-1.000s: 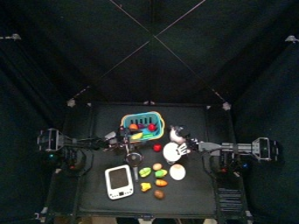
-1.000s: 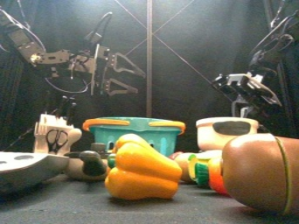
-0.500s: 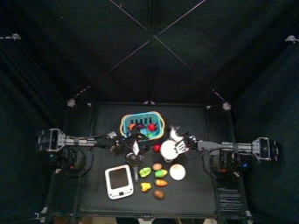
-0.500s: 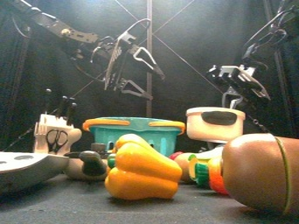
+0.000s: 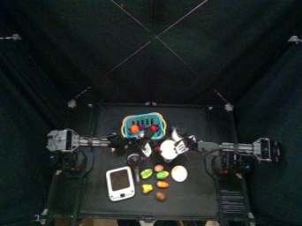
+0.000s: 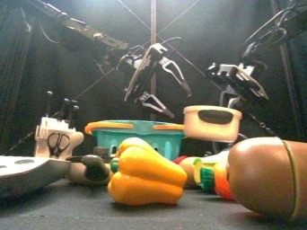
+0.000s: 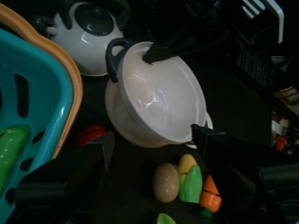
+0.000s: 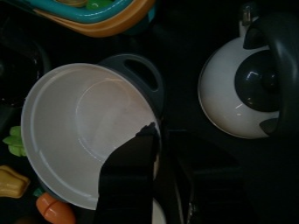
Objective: Grab pot
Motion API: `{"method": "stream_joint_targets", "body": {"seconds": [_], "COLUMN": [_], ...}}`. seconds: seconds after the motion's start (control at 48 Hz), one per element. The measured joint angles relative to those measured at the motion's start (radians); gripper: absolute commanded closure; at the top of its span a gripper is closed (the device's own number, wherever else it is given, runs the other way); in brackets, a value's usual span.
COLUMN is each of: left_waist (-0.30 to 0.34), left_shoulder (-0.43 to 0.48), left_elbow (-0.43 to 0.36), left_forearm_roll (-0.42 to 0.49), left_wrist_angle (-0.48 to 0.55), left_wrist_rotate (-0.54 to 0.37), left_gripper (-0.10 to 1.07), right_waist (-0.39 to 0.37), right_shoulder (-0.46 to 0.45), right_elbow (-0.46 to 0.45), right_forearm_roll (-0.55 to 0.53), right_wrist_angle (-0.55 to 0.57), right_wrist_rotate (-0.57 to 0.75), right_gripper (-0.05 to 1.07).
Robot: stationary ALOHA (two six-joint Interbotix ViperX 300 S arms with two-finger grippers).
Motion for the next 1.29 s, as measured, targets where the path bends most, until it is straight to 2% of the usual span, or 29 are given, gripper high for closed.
{"method": "stream_joint_targets", "body": {"seconds": [0.292,0.479,0.708,0.854,1.021,1.292], "left_waist": [0.035,0.055,0.069,0.071,0.071,0.071], "left_shoulder": [0.083,0.126,0.132,0.132,0.132,0.132], "left_elbow": [-0.121,-0.170,-0.178,-0.179,-0.179,-0.179], "left_forearm_roll": [-0.002,0.003,0.014,0.018,0.021,0.031], "left_wrist_angle": [0.130,0.201,0.232,0.245,0.255,0.262], "left_wrist_rotate": [0.000,0.000,-0.002,-0.003,-0.003,0.000], "left_gripper": [0.04,0.17,0.38,0.46,0.49,0.50], "right_waist": [-0.002,-0.002,-0.002,0.000,0.005,0.008], "right_shoulder": [0.020,0.023,0.023,0.023,0.023,0.018], "right_elbow": [-0.020,-0.028,-0.029,-0.031,-0.031,-0.031], "right_forearm_roll": [-0.002,0.000,0.000,0.000,0.000,0.000], "right_wrist_angle": [-0.002,0.000,0.000,-0.002,-0.002,-0.002], "right_wrist_rotate": [0.000,-0.002,0.002,0.003,0.003,0.002], "right_gripper": [0.49,0.49,0.49,0.48,0.43,0.27]}}
